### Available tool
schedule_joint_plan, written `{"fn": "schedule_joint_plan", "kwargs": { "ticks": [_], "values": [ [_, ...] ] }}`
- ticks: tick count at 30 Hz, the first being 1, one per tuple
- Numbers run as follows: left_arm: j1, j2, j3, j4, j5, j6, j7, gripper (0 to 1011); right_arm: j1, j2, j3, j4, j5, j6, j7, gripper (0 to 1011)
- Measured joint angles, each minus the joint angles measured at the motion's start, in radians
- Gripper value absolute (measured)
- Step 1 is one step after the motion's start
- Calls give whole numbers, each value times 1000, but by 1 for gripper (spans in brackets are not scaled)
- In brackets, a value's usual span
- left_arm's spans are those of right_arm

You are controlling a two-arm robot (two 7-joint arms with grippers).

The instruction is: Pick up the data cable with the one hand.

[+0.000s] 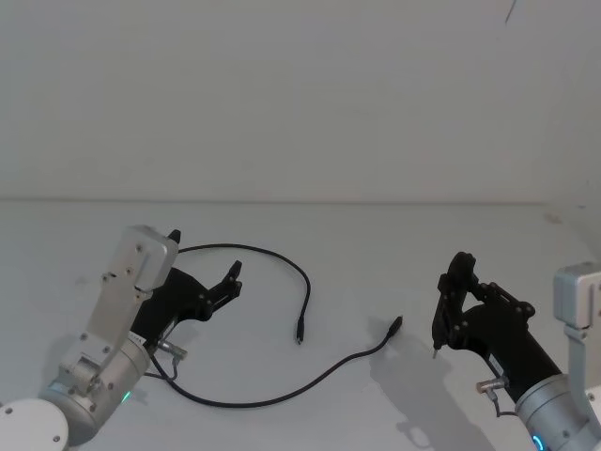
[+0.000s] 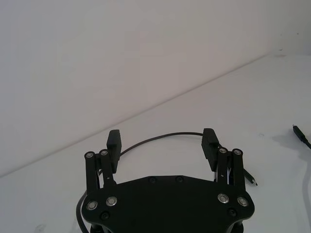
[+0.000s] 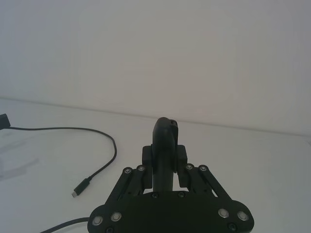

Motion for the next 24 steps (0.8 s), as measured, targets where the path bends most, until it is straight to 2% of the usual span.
{"fn": "schedule_joint_plan", "kwargs": {
  "ticks": [24],
  "values": [
    [0, 0, 0, 0, 0, 0, 0, 1001, 0, 0, 0, 0, 0, 0, 0, 279]
  ]
}}
